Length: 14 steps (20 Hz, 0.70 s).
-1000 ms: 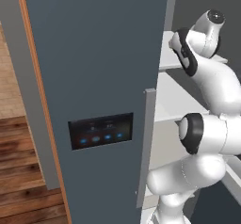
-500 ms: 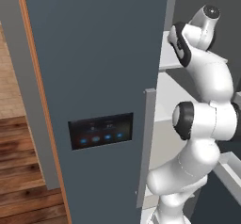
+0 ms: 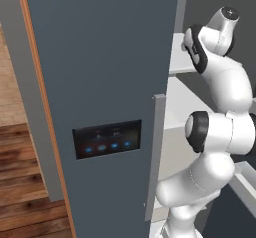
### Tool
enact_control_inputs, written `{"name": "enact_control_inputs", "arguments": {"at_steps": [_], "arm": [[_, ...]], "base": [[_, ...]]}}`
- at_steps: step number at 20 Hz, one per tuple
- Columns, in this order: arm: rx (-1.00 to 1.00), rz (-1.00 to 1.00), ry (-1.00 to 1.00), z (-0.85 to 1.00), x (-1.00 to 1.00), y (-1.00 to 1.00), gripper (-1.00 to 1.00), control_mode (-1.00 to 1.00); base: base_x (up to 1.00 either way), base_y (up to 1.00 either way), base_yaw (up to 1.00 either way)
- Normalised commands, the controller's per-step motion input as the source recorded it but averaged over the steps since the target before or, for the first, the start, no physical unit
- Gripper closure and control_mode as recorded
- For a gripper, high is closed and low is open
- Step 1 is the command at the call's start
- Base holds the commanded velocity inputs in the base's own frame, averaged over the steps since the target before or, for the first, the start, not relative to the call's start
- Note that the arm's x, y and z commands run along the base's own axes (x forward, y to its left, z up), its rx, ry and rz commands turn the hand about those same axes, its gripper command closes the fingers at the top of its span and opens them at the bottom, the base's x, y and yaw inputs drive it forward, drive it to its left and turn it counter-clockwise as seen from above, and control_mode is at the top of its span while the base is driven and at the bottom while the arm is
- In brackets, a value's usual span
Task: Open the fridge, remove the orange, lemon, and steak, and place them on any counter.
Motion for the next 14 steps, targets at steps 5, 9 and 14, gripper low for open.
{"name": "enact_control_inputs", "arguments": {"at_steps": [5,9,14], "arm": [[0.0,0.0,0.08,-0.68,-0.16,0.03,1.0,-1.0],[0.0,0.0,-0.13,0.08,-0.15,0.18,1.0,-1.0],[0.0,0.0,-0.39,0.73,-0.69,0.16,1.0,-1.0]], "base": [[0.0,0.0,0.0],[0.0,0.0,0.0],[0.0,0.0,0.0]]}}
